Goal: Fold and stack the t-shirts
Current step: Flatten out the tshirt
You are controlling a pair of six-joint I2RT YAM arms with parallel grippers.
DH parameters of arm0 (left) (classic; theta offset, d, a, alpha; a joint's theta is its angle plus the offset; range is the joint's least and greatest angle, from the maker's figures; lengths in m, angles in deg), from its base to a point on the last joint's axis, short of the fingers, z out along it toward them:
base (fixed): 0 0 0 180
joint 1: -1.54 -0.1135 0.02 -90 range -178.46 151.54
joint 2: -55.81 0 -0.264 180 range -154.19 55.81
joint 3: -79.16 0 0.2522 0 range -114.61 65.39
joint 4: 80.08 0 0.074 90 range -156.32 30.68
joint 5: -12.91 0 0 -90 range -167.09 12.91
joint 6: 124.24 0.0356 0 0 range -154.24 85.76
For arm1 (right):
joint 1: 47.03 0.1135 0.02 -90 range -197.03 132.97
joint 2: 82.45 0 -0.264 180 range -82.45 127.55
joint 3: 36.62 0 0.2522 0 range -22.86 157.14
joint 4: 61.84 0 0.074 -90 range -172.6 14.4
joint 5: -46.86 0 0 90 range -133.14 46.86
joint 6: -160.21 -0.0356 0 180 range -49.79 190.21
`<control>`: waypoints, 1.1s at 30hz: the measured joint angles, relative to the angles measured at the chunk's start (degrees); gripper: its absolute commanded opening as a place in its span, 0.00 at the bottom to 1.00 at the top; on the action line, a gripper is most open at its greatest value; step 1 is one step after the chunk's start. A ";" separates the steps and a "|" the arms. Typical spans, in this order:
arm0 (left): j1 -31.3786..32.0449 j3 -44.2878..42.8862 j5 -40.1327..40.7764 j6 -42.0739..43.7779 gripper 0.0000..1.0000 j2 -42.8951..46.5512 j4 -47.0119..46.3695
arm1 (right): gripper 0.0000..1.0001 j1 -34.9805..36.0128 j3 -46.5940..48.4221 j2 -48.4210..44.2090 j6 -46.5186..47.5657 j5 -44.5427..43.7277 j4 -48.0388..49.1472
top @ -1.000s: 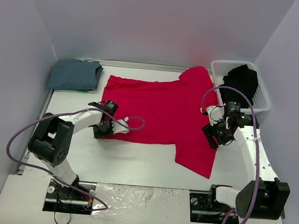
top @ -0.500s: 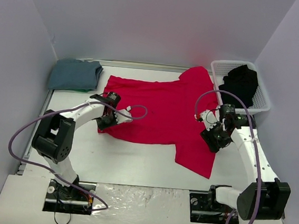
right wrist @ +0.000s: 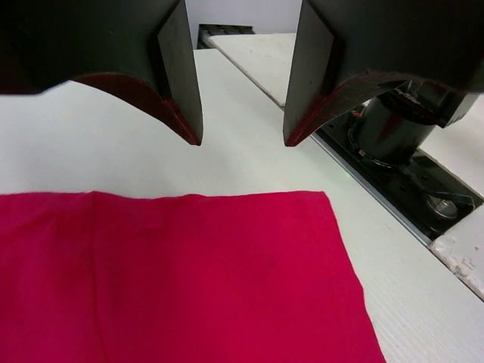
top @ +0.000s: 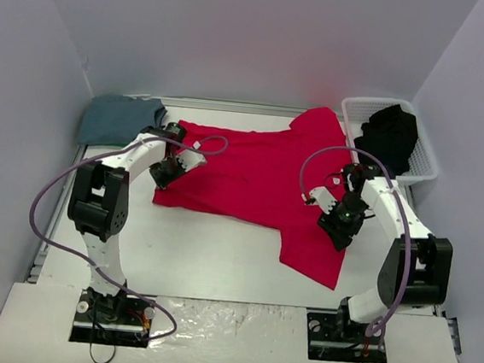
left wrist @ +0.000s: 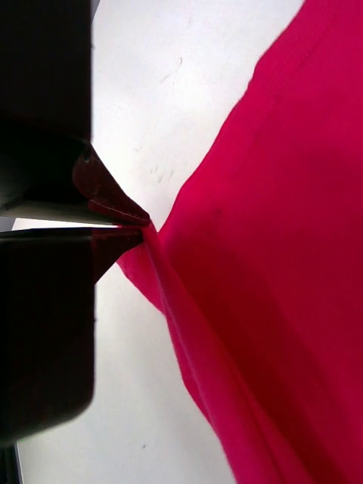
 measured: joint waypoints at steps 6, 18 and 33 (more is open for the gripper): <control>-2.27 -7.32 -0.35 -3.08 0.02 -4.83 1.90 | 0.43 0.07 3.06 6.56 5.68 0.42 -0.87; -2.43 -12.46 0.04 -6.95 0.02 -10.10 3.41 | 0.44 3.10 5.29 14.38 15.34 0.07 -2.34; -2.43 -12.48 0.04 -8.17 0.02 -10.03 3.87 | 0.37 3.80 5.27 20.92 11.15 -0.37 8.90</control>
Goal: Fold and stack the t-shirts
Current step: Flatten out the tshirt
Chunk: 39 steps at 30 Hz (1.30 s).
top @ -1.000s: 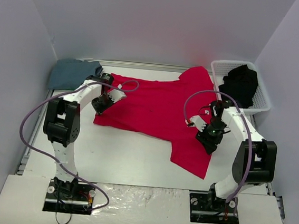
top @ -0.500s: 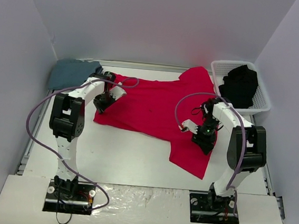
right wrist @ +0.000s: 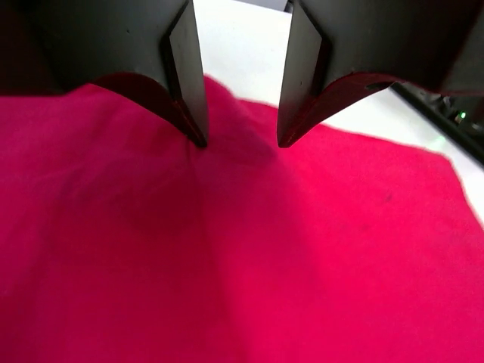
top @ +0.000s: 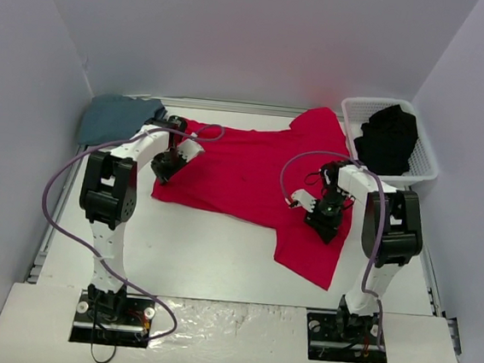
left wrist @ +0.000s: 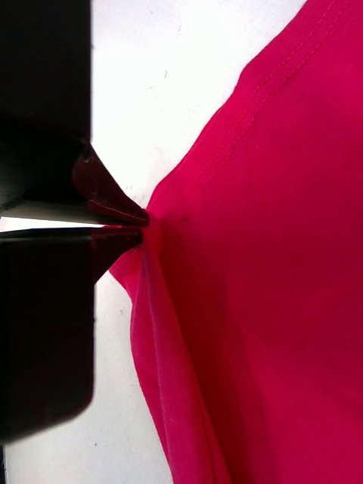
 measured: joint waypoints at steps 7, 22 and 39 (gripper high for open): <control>0.00 0.96 0.02 -0.35 0.02 0.15 -0.13 | 0.31 0.07 2.69 4.42 -5.86 -1.92 0.98; -0.72 -0.17 2.47 -0.70 0.02 1.51 -0.96 | 0.31 0.28 17.55 13.46 -13.88 -4.24 1.79; -1.46 -5.33 6.14 -0.72 0.02 0.70 -1.60 | 0.35 0.00 18.08 0.66 -10.54 0.35 2.23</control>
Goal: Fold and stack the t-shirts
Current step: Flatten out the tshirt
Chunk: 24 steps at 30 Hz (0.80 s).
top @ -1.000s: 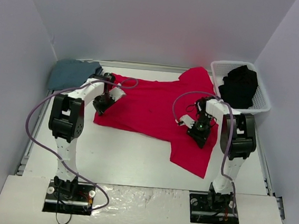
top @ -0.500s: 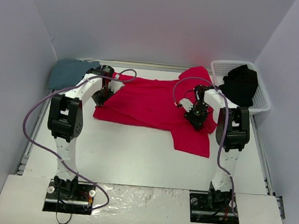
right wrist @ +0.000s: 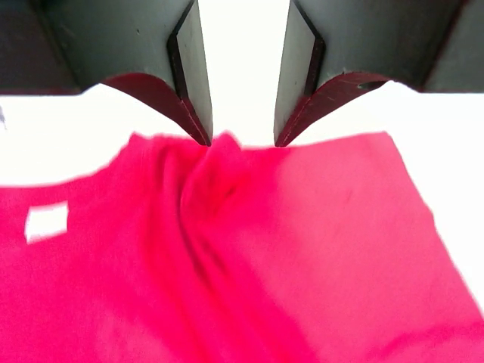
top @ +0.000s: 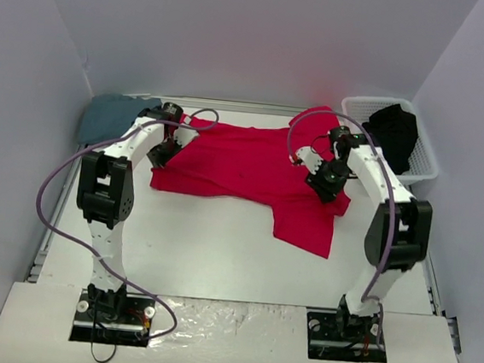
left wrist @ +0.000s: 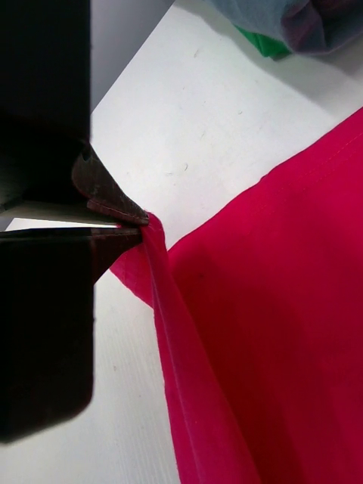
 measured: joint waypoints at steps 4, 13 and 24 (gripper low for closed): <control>-0.15 1.31 0.11 0.07 0.02 0.02 0.11 | 0.36 -1.14 -5.14 -9.60 3.63 0.83 -3.30; -0.20 1.51 0.04 0.07 0.02 0.11 0.17 | 0.39 -2.84 -22.10 -15.43 10.49 1.03 -7.39; -0.20 6.10 0.09 0.04 0.02 3.19 -0.11 | 0.41 -0.68 -28.30 -15.50 12.79 1.77 -7.04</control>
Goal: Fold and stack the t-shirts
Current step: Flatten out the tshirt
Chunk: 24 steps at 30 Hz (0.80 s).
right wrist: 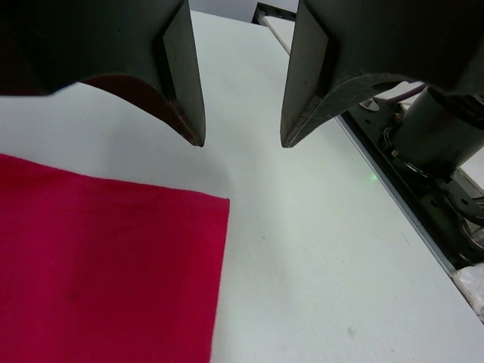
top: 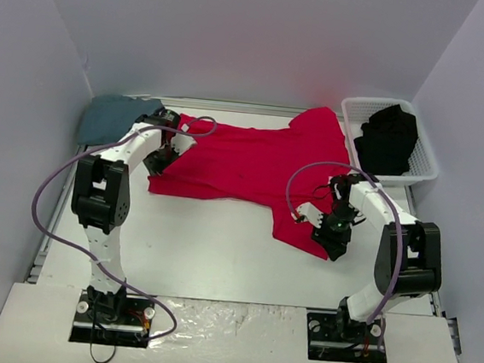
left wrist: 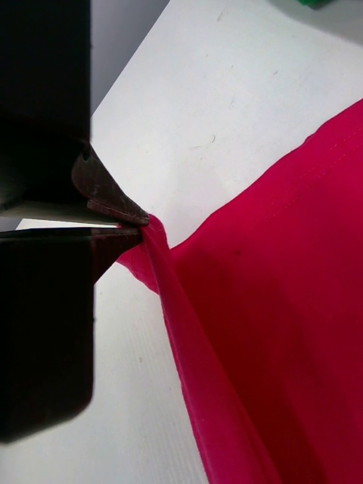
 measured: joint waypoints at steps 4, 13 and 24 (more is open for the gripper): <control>0.00 2.32 0.07 0.02 0.02 1.25 -0.33 | 0.43 1.33 -1.90 0.02 0.15 0.17 1.31; 0.00 4.70 0.35 0.02 0.02 2.97 -1.14 | 0.45 5.29 -2.23 0.15 -2.86 0.33 8.33; 0.00 4.70 0.28 0.02 0.02 3.06 -1.42 | 0.44 7.69 -4.57 0.55 -4.33 -2.34 11.76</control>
